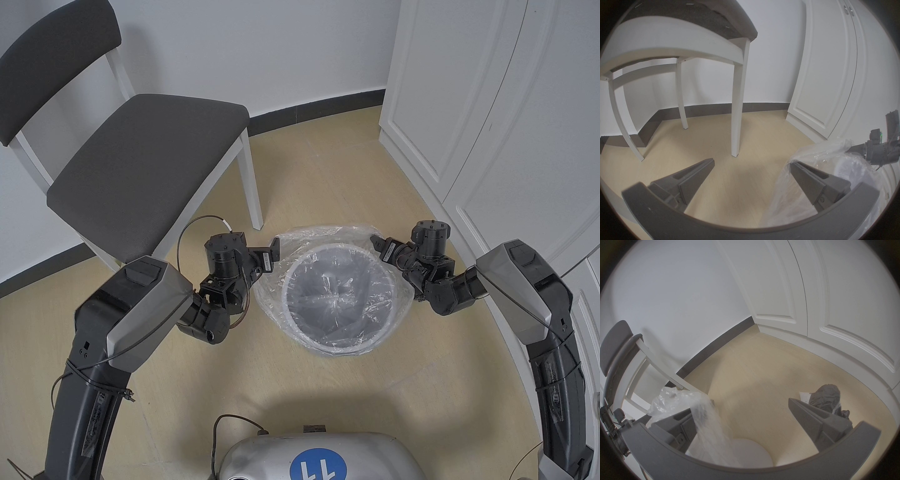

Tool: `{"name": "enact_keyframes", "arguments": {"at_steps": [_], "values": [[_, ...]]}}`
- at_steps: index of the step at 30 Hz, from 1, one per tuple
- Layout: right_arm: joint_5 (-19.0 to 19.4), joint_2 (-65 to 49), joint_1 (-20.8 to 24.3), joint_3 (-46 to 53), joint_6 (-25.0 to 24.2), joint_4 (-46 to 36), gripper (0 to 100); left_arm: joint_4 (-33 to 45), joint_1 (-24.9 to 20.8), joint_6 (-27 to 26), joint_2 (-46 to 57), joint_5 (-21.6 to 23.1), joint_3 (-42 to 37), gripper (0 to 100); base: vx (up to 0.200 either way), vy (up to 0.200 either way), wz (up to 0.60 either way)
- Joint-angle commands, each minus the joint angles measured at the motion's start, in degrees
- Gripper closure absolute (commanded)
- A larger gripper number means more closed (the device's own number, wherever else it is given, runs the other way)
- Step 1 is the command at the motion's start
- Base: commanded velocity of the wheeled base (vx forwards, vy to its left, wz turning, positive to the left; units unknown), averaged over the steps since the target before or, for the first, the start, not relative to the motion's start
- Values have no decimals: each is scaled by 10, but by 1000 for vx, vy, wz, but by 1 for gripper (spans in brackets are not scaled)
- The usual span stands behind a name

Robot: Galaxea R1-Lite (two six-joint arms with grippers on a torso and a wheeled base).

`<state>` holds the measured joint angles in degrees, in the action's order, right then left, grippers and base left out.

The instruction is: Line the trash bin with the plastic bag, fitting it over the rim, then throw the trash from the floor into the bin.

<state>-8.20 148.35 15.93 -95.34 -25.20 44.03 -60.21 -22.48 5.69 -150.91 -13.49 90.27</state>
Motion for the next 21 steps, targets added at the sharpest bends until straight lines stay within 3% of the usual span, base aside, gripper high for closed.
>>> {"name": "enact_keyframes", "arguments": {"at_steps": [1,21], "values": [[-1,29,-6,-32,-1,-16,0,11,4,1,-38,0,42,0,0,0,0],[-1,42,-17,-12,-1,-18,0,41,4,-1,-47,-1,20,0,0,0,0]]}}
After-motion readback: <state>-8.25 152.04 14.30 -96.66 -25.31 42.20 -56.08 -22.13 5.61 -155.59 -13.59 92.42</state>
